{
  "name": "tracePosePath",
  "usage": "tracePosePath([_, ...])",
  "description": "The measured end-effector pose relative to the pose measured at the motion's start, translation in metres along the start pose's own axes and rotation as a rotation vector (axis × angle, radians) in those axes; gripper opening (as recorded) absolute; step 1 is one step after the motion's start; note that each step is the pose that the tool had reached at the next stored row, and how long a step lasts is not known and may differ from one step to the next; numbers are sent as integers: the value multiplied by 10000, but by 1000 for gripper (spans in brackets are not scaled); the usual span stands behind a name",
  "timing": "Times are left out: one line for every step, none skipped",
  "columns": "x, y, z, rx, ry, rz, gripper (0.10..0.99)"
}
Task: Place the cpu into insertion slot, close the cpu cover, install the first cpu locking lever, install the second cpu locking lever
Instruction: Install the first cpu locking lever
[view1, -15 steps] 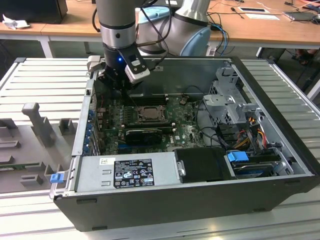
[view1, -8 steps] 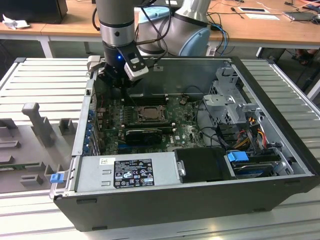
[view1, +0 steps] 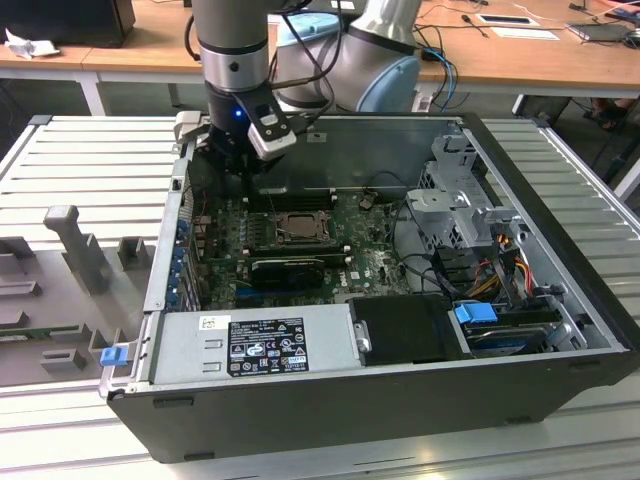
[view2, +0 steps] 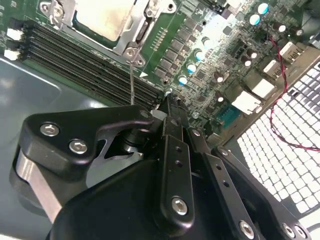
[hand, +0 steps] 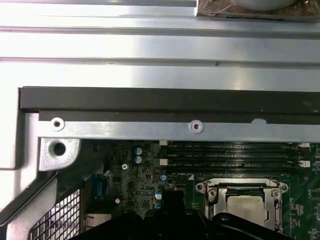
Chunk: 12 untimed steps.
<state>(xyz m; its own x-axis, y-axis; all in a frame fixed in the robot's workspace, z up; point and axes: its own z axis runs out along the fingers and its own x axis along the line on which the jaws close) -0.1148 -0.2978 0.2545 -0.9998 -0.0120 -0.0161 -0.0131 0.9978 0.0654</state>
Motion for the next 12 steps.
tracePosePath([-32,1,1,0,1,0,106])
tracePosePath([-65,3,1,0,0,-2,106])
tracePosePath([-78,4,2,0,1,-2,106])
tracePosePath([-82,5,4,0,0,-2,106])
tracePosePath([-86,5,7,-1,-1,-2,106])
tracePosePath([-96,5,9,0,0,-1,106])
tracePosePath([-102,5,10,1,2,-1,106])
tracePosePath([-111,5,11,1,1,-2,106])
tracePosePath([-121,5,11,1,1,-1,106])
tracePosePath([-128,4,11,2,1,-1,106])
tracePosePath([-134,4,12,0,0,-1,106])
tracePosePath([-141,5,13,0,0,-1,106])
